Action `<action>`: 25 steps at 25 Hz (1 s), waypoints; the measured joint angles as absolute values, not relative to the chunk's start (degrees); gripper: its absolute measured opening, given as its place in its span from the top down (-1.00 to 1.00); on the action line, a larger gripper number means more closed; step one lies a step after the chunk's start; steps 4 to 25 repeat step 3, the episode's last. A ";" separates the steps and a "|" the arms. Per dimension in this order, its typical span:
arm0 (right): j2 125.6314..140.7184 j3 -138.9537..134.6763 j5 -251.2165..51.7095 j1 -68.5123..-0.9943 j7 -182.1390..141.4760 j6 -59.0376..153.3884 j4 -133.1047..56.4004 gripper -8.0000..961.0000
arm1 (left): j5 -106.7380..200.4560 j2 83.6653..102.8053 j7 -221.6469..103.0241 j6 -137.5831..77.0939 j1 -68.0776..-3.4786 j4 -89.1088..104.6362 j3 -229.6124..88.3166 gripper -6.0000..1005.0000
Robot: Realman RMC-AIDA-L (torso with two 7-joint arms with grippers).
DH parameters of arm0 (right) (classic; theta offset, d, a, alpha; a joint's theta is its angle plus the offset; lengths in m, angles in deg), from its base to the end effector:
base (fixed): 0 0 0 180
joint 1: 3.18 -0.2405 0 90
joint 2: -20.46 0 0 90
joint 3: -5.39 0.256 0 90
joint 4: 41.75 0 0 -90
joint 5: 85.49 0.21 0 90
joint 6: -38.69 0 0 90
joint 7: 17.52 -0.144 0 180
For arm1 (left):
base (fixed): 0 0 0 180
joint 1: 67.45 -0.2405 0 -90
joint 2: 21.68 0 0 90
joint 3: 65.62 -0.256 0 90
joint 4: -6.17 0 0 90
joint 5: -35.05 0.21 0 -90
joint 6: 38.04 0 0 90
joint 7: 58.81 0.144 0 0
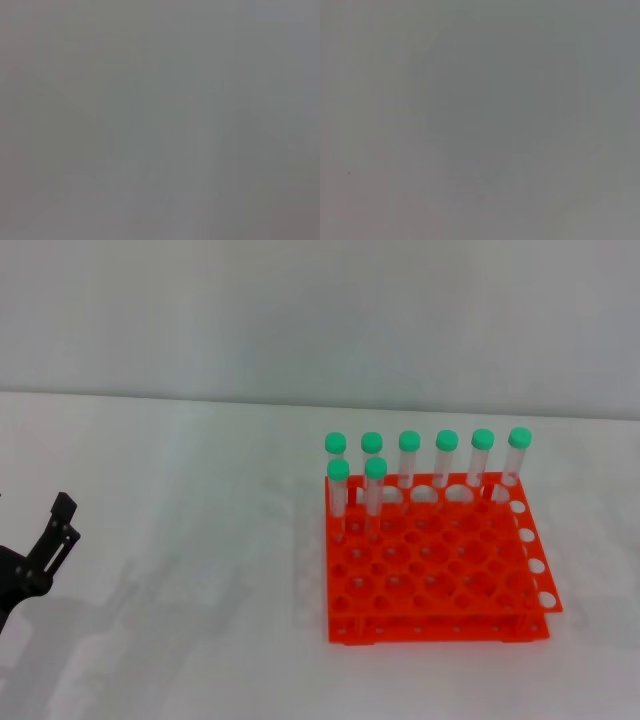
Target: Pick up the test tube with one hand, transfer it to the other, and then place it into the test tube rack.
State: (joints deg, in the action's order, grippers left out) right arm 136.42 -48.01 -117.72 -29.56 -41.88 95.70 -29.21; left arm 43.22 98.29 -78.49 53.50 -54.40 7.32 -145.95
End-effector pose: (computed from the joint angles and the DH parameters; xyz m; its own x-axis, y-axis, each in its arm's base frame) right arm 0.3578 0.3658 0.0554 0.7200 0.0025 -0.6939 -0.6917 -0.0766 -0.7181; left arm -0.3563 0.2345 0.0150 0.6207 -0.1980 0.7586 0.7424 -0.1629 -0.6499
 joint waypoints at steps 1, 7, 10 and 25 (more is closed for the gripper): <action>136.42 -48.00 -117.50 -29.61 -41.85 95.71 -29.52 -0.82 | 43.22 98.29 -78.49 53.51 -54.39 7.33 -145.95 -0.78; 136.40 -47.98 -117.48 -29.66 -41.59 95.73 -29.79 -0.82 | 43.22 98.33 -78.50 53.52 -54.29 7.37 -145.95 -0.78; 136.40 -47.98 -117.48 -29.66 -41.59 95.73 -29.79 -0.82 | 43.22 98.33 -78.50 53.52 -54.29 7.37 -145.95 -0.78; 136.40 -47.98 -117.48 -29.66 -41.59 95.73 -29.79 -0.82 | 43.22 98.33 -78.50 53.52 -54.29 7.37 -145.95 -0.78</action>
